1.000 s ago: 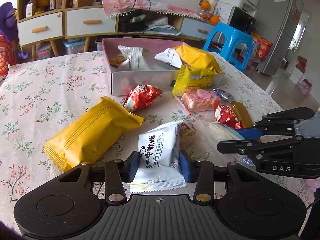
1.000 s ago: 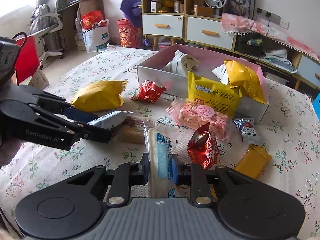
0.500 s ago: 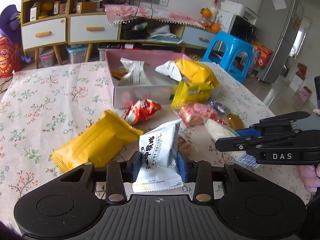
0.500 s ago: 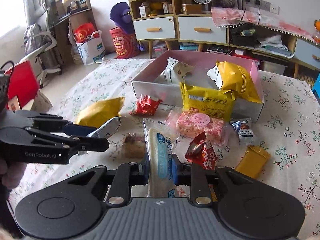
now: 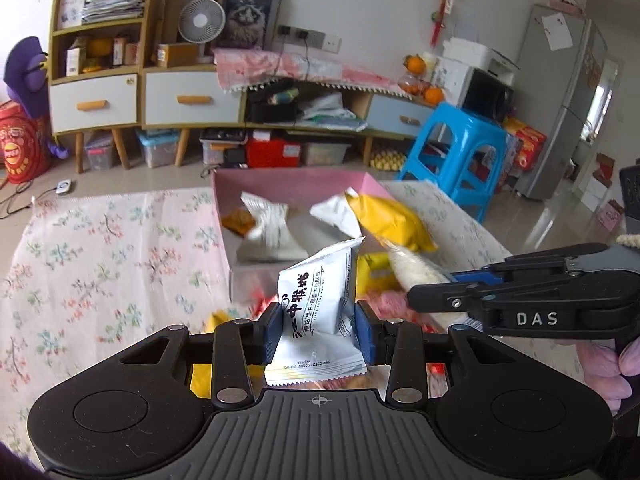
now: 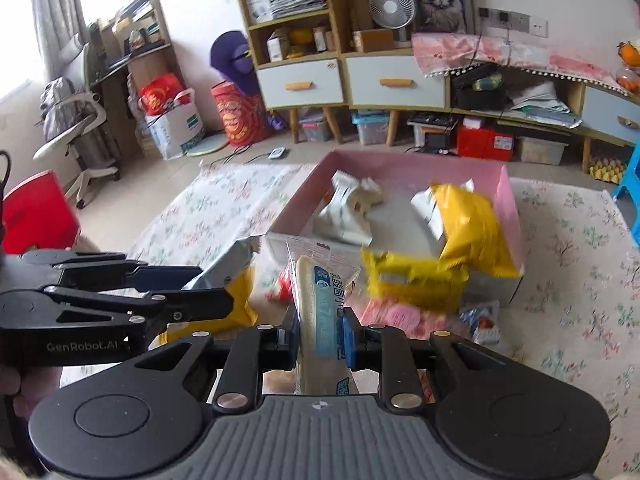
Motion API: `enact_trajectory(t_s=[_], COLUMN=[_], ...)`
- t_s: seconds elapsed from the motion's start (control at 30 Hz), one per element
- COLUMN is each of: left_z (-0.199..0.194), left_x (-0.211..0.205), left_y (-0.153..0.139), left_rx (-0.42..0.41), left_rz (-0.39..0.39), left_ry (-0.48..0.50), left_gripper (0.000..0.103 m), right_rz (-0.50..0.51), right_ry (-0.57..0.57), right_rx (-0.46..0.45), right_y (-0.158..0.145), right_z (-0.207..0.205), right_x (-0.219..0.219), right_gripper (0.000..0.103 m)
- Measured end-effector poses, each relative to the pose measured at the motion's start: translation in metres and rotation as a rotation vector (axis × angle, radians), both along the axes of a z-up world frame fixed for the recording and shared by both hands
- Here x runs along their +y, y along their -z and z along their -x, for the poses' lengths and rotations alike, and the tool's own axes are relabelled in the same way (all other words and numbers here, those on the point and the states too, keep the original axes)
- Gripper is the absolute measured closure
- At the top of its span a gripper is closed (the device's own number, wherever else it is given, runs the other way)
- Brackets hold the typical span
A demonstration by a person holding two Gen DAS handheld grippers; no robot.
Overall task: Organize snacks
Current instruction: 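Carry both packets over the pink box and open both tools to drop them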
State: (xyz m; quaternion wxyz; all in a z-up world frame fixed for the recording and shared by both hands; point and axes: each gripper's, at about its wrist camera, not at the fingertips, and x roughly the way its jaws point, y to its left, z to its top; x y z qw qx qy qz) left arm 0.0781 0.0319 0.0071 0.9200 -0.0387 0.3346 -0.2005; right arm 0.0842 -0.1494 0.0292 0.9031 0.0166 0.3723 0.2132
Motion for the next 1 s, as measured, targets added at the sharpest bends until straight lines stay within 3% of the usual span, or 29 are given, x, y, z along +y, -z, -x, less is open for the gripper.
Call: enact_trajectory(t_s=[0.27, 0.43, 0.63, 1.0], left_z=[-0.035, -0.059, -0.092, -0.132], left_x=[-0.010, -0.021, -0.037, -0.073], left_y=[0.005, 0.012, 0.020, 0.044], left_rx=[-0.021, -0.015, 0.013, 0.033], left_rz=[-0.019, -0.069, -0.064, -0.126], left_ry=[-0.052, -0.056, -0.038, -0.003], left_gripper=[0.067, 0.067, 0.067, 0.067], right_rz=[-0.032, -0.118, -0.197, -0.171], right_ry=[0.104, 0.149, 0.197, 0.148], right_rx=[0.001, 0.060, 0.105, 0.074], right_y=[-0.010, 0.000, 0.014, 0.030], right_z=[-0.038, -0.072, -0.106, -0.133], right_x=[-0.009, -0.020, -0.036, -0.037], right_gripper=[0.092, 0.092, 0.092, 0.092])
